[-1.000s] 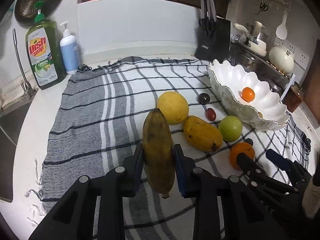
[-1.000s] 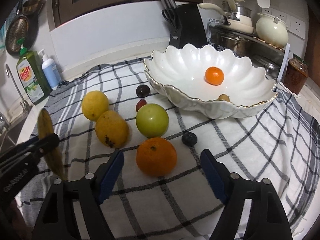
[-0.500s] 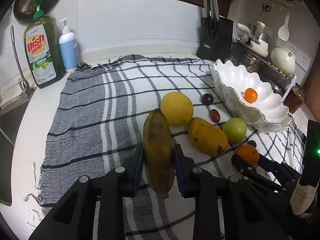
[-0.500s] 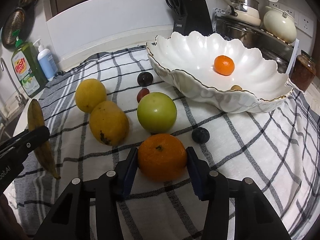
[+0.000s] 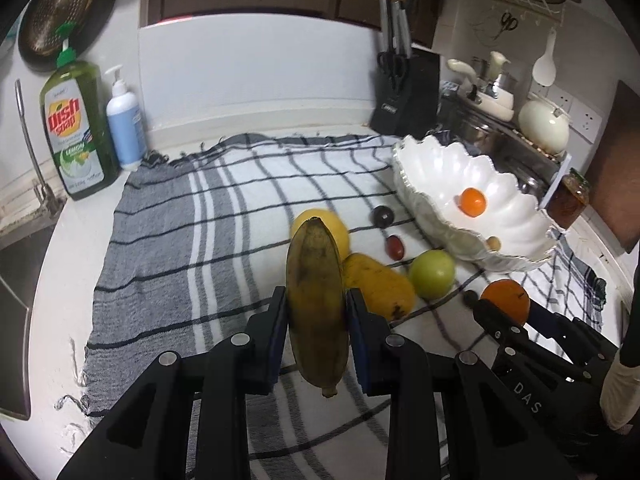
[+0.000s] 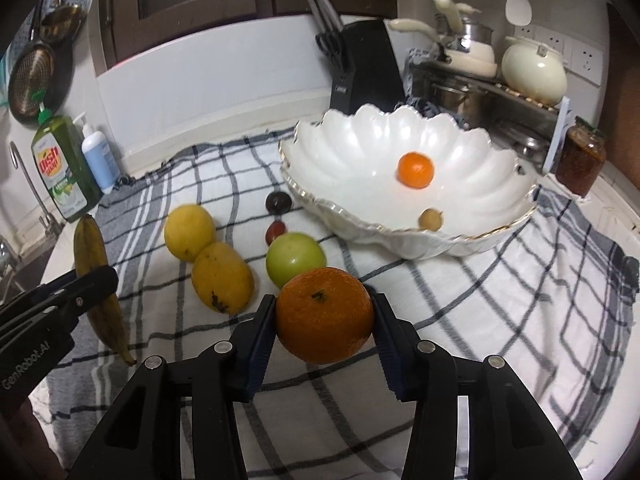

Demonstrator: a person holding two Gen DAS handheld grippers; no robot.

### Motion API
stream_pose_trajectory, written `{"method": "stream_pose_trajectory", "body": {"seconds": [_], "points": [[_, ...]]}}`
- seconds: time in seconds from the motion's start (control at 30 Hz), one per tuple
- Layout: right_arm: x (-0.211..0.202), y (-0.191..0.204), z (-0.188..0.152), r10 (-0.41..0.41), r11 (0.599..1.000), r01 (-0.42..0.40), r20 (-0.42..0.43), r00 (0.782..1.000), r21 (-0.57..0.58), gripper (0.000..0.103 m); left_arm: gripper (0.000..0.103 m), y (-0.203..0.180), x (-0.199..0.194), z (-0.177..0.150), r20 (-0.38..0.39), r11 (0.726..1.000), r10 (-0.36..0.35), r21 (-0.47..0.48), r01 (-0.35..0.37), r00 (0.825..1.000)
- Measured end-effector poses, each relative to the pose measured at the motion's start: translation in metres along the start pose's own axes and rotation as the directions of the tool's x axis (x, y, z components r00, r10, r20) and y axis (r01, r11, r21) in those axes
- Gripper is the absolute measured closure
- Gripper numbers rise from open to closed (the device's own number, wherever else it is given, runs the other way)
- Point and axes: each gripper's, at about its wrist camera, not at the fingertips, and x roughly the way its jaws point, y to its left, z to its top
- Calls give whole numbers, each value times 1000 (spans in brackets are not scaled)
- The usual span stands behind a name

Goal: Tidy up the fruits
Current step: 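Grasp the large orange with the right gripper while the left carries the banana toward the bowl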

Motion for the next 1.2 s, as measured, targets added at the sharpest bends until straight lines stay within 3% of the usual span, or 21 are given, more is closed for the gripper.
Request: {"method": "stream_pose_trajectory", "body": {"seconds": [0.63, 1.2], "points": [[-60, -40, 26, -70, 996, 61, 131, 989, 72, 55, 74, -54, -26, 33, 50, 989, -112, 107, 106, 992], [-77, -77, 53, -142, 985, 120, 184, 973, 128, 55, 74, -100, -22, 73, 63, 963, -203, 193, 188, 977]]}}
